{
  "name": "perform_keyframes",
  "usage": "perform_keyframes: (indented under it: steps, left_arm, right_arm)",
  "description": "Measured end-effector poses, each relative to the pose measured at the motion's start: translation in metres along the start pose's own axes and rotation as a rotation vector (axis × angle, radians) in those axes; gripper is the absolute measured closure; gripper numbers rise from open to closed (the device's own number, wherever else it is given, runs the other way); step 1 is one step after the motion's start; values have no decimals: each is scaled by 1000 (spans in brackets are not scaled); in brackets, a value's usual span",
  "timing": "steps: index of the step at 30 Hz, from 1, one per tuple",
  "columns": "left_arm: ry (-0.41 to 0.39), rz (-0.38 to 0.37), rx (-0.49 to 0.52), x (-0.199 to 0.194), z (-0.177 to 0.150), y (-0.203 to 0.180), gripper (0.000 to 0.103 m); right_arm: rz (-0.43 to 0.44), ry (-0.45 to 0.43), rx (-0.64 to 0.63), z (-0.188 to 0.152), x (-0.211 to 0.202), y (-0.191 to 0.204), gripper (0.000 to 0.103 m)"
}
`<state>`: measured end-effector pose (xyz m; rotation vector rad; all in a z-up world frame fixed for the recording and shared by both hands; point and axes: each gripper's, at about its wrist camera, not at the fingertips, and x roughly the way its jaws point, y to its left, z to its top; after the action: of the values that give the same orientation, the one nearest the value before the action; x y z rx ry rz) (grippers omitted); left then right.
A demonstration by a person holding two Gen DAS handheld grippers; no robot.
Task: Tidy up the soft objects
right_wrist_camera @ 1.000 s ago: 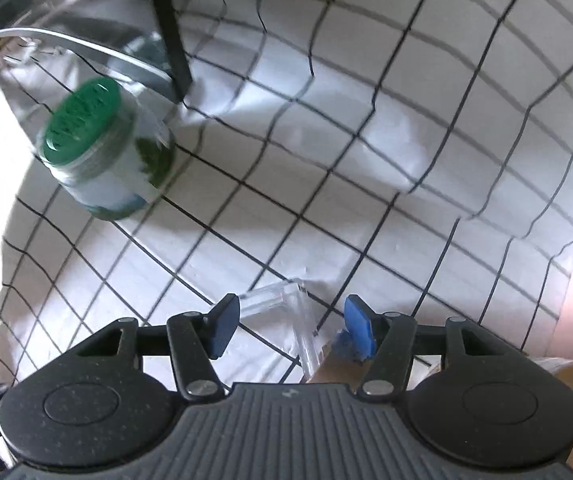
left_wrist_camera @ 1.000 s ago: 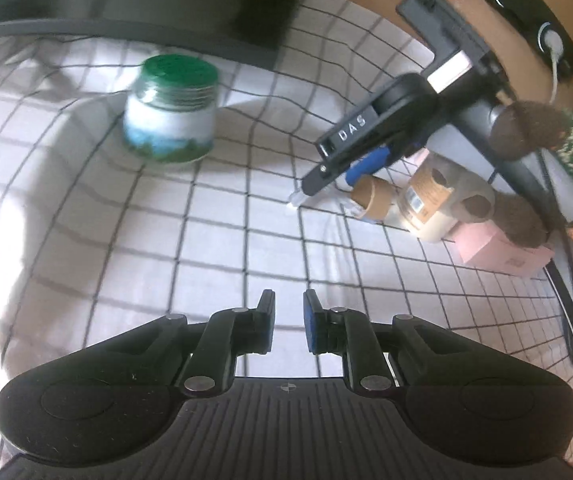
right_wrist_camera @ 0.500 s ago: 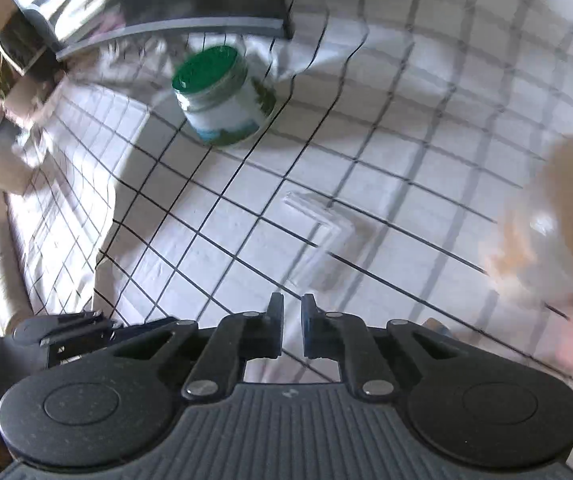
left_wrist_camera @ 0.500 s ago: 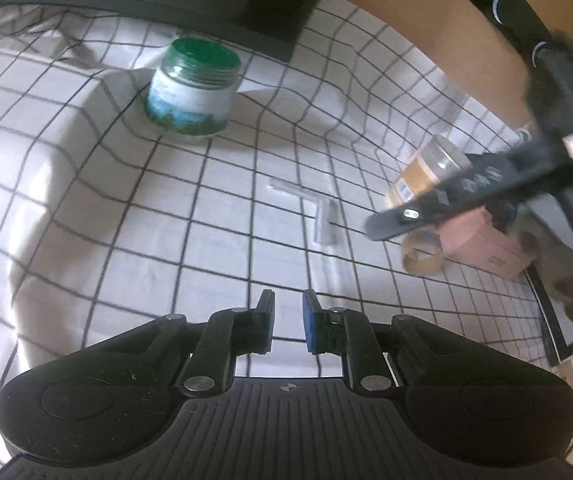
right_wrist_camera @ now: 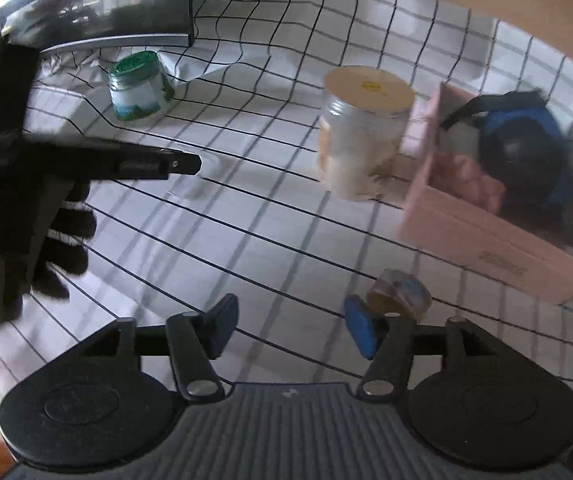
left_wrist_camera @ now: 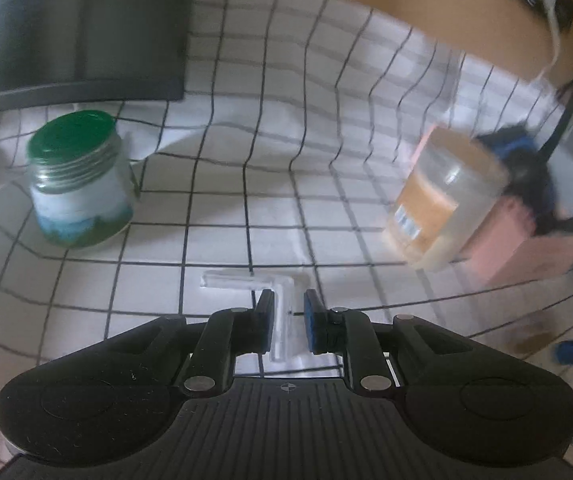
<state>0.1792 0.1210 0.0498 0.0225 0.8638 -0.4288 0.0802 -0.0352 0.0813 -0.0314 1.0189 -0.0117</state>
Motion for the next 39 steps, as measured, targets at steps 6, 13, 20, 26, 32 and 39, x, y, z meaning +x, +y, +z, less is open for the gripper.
perform_keyframes:
  steps: [6, 13, 20, 26, 32, 39]
  left_arm:
    - [39, 85, 61, 21, 4, -21, 83]
    - [27, 119, 21, 24, 5, -23, 83]
    - [10, 128, 26, 23, 4, -23, 83]
    - [1, 128, 34, 20, 1, -23, 88]
    - [10, 70, 59, 9, -7, -27, 88]
    - [-2, -42, 64, -19, -20, -43, 88]
  right_arm:
    - [-163, -130, -73, -33, -1, -31, 24]
    - [-167, -200, 72, -51, 11, -87, 33]
    - [-127, -211, 108, -55, 15, -107, 45]
    - [-94, -159, 147, -61, 23, -118, 45]
    - [-49, -127, 159, -62, 25, -117, 45]
    - [-23, -110, 171, -60, 26, -112, 40]
